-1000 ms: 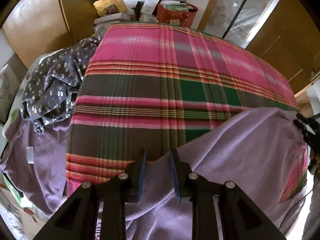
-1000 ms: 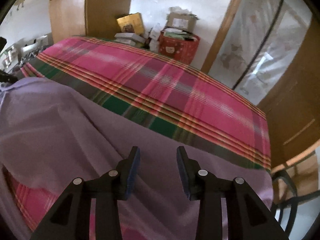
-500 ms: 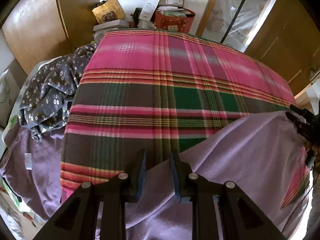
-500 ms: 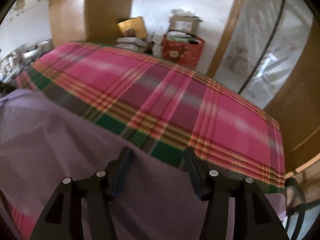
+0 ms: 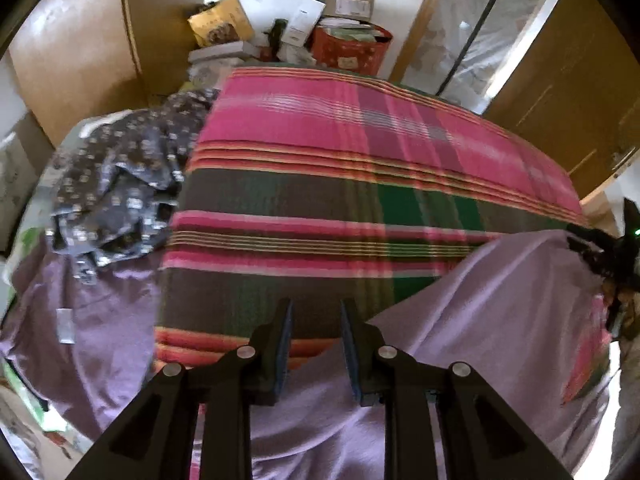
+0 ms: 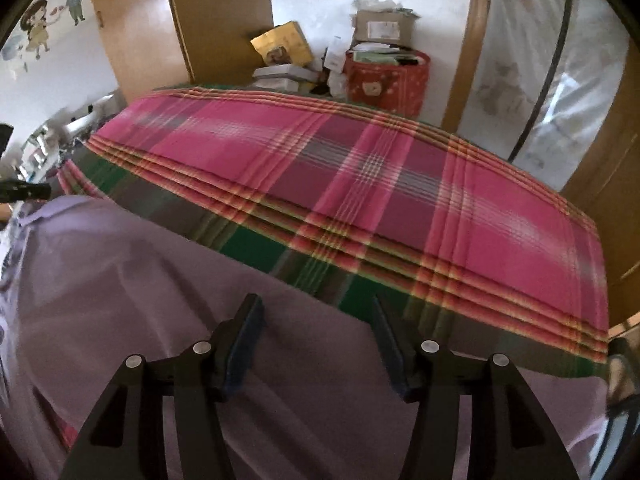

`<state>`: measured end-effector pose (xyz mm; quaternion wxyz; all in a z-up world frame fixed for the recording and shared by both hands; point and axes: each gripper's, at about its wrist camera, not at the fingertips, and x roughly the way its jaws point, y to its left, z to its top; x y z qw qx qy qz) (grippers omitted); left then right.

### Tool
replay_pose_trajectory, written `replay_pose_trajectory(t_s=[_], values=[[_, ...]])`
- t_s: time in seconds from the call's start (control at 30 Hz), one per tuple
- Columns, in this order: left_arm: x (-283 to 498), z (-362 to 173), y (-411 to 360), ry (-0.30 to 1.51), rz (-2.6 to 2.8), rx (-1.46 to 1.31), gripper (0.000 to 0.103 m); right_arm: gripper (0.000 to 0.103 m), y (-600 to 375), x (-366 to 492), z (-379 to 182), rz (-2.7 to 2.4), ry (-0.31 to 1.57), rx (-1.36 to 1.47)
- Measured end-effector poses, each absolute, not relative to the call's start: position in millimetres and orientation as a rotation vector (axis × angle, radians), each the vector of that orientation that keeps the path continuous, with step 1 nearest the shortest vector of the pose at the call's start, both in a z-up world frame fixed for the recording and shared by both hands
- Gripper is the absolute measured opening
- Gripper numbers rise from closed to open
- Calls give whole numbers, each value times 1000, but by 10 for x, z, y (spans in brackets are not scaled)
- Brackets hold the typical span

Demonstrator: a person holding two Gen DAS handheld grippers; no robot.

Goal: Fold clothes

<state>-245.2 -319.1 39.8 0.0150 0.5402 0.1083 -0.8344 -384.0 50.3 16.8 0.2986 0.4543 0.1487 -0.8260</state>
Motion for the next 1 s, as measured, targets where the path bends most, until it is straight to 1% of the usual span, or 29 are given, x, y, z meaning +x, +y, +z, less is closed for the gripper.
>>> replay_pose_trajectory(t_s=[0.1, 0.17, 0.27, 0.37, 0.5, 0.57, 0.83, 0.87, 1.0], values=[[-2377, 411, -3198, 300, -2605, 1720, 28, 59, 533, -3823, 151, -2176, 381, 1206], [-2304, 447, -3257, 361, -2620, 1705, 28, 60, 548, -3798, 150, -2181, 380, 1211], [-2163, 473, -3446, 556, -2629, 1651, 28, 61, 534, -3735, 164, -2213, 401, 1208], [-1979, 462, -3628, 675, -2580, 1603, 28, 61, 547, -3663, 205, -2262, 401, 1201], [-1710, 468, -3867, 930, -2535, 1533, 28, 61, 591, -3532, 328, -2286, 319, 1179], [-1582, 495, -3937, 1023, -2525, 1498, 28, 61, 593, -3460, 391, -2294, 298, 1167], [-1324, 489, -4022, 1136, -2476, 1491, 28, 61, 515, -3178, 529, -2297, 326, 1142], [-1303, 482, -4027, 1158, -2477, 1490, 29, 61, 492, -3146, 538, -2294, 334, 1140], [-1352, 378, -3980, 1191, -2464, 1556, 30, 61, 397, -3071, 546, -2293, 359, 1142]])
